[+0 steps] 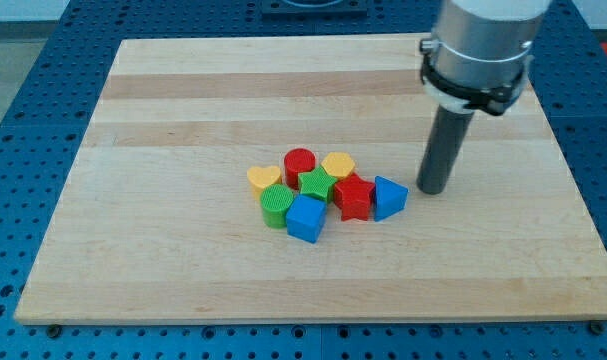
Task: Place the blue triangle at the bottom right of the red star
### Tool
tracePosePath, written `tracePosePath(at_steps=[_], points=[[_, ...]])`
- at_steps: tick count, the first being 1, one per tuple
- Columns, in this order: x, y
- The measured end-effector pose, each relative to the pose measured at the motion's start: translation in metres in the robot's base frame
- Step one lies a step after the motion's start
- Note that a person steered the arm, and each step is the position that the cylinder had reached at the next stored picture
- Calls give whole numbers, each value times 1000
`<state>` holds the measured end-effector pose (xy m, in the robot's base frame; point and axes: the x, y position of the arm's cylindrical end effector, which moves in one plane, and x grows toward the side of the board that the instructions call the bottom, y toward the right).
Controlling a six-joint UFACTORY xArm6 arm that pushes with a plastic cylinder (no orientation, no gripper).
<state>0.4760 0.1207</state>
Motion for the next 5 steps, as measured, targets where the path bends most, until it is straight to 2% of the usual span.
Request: tracePosePath(at_steps=[2,3,5], points=[[3,-33],[34,-33],[57,-37]])
